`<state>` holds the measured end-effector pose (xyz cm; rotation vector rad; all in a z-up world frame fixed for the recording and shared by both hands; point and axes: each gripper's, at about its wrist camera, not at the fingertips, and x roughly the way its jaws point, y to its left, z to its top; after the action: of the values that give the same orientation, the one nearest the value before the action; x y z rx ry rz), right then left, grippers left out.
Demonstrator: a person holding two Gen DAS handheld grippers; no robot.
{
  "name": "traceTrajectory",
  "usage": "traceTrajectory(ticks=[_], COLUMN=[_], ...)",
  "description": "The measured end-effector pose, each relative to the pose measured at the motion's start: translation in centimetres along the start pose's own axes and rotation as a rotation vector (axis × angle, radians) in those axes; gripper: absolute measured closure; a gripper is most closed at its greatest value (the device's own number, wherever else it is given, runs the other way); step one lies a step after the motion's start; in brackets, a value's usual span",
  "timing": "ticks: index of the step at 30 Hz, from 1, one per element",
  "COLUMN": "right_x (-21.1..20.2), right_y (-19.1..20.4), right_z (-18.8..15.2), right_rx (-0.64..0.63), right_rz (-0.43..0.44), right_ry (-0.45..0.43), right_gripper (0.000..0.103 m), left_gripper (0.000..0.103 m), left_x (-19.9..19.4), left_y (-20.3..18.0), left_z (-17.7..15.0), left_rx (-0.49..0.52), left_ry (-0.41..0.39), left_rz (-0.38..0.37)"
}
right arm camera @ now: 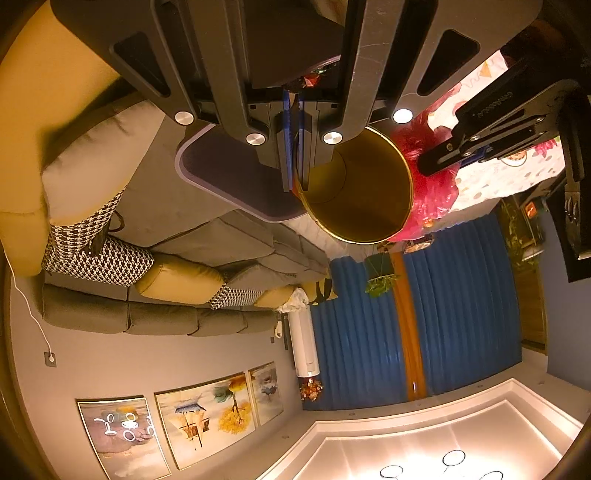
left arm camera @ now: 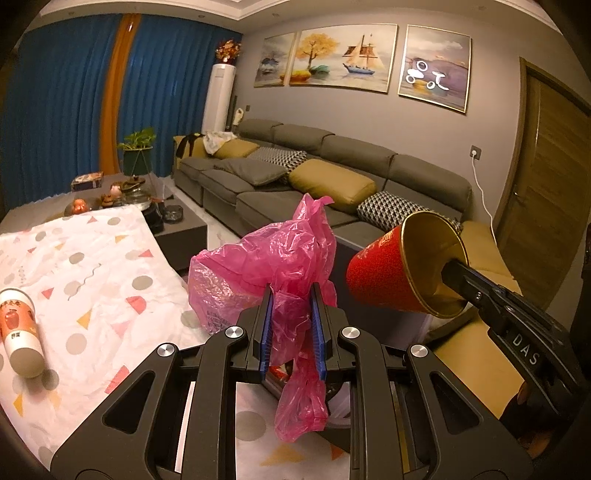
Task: Collect trash
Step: 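Carry the pink bag and red cup with both tools over the grey bin, then open both tools to drop the pink bag and red cup into the bin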
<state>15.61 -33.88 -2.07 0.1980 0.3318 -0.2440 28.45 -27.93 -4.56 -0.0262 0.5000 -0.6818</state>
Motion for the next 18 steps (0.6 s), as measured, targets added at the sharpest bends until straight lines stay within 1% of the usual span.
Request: traceTrajectory(ticks=[6,12,16,18], right_x=[0.2,0.5,0.7,0.9], right_y=[0.1,0.1,0.1,0.1], right_z=[0.0,0.0,-0.1,-0.1], right_rx=[0.004,0.014,0.016,0.018], right_rz=[-0.006,-0.007,-0.010,-0.014], right_ry=[0.006,0.014,0.021,0.027], right_gripper=[0.099,0.099,0.099,0.099], left_gripper=[0.085,0.085,0.085,0.084], left_x=[0.8,1.7,2.3,2.6], left_y=[0.3,0.0,0.2,0.5], left_z=[0.4,-0.1,-0.5,-0.5], left_rx=[-0.017,-0.003,-0.016,-0.028], left_ry=[-0.001,0.005,0.014,0.018], left_rz=[-0.024,-0.033,-0.038,-0.053])
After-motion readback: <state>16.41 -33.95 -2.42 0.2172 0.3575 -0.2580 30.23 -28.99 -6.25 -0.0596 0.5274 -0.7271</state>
